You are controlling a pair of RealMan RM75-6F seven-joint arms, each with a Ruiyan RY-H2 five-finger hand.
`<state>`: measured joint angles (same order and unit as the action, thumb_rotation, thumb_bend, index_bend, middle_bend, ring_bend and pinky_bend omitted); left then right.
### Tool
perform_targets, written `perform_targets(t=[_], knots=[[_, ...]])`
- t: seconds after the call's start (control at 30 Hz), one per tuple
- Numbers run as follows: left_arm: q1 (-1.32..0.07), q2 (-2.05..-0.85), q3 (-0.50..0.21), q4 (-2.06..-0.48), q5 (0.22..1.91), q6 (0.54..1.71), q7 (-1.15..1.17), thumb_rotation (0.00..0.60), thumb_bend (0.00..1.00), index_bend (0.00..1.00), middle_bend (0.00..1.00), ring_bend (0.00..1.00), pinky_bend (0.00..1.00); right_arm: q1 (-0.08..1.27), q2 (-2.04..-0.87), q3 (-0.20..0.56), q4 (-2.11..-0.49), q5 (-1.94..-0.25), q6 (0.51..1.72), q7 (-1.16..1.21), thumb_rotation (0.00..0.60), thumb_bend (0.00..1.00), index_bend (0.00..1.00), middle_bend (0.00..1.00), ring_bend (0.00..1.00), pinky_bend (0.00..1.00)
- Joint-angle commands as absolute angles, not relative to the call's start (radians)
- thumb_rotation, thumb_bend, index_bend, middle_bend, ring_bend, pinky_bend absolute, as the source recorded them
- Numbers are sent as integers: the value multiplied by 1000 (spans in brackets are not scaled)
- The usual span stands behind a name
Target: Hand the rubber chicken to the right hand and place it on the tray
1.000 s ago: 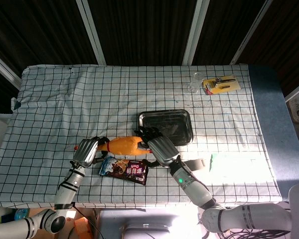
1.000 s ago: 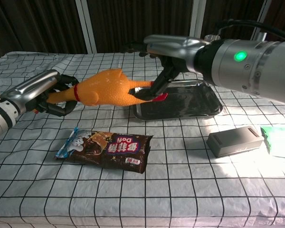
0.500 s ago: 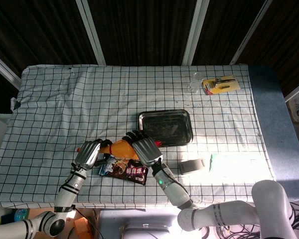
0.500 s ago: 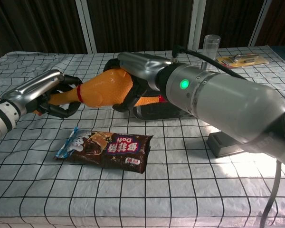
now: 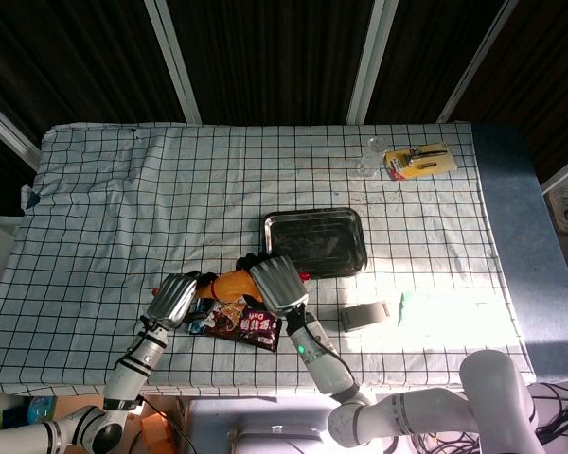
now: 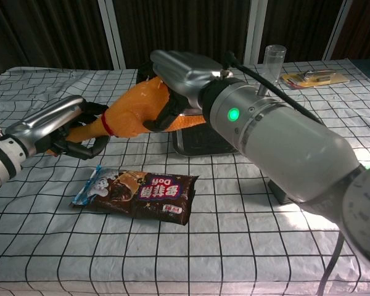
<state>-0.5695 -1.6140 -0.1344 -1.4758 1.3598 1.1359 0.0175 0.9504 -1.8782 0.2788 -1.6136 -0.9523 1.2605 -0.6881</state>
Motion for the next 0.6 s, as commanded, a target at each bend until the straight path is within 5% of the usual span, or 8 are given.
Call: perform_targets(t=[0.03,0.07,0.13,0.17,0.23,0.6], knots=[[-570,-1612,-135,-1474,1357,1133,20,600,784,614,704,467,728,937,-1852,265,-1645,-934,1217,-676,600,467,823,754,707,846],[-569,-1610,-136,-1473,1354,1131,19,600,784,614,705,467,728,937,-1818,256,-1678,-895,1167,-684,600,426,659,645,578,715],[-569,-1606,-138,-1472,1350,1129,21,600,785,614,705,467,728,944,-1766,261,-1725,-830,1098,-690,600,295,127,204,144,229],[-569,-1604,-138,-1472,1348,1127,23,600,785,614,705,467,728,948,-1746,266,-1741,-810,1075,-690,600,267,38,105,63,119],[-569,-1600,-137,-1473,1346,1125,27,600,785,614,706,467,728,952,-1718,275,-1760,-815,1048,-669,600,214,0,0,0,2],[-571,-1597,-136,-1483,1339,1112,41,600,784,615,707,467,728,945,-1685,257,-1761,-899,1045,-599,600,156,0,0,0,0]])
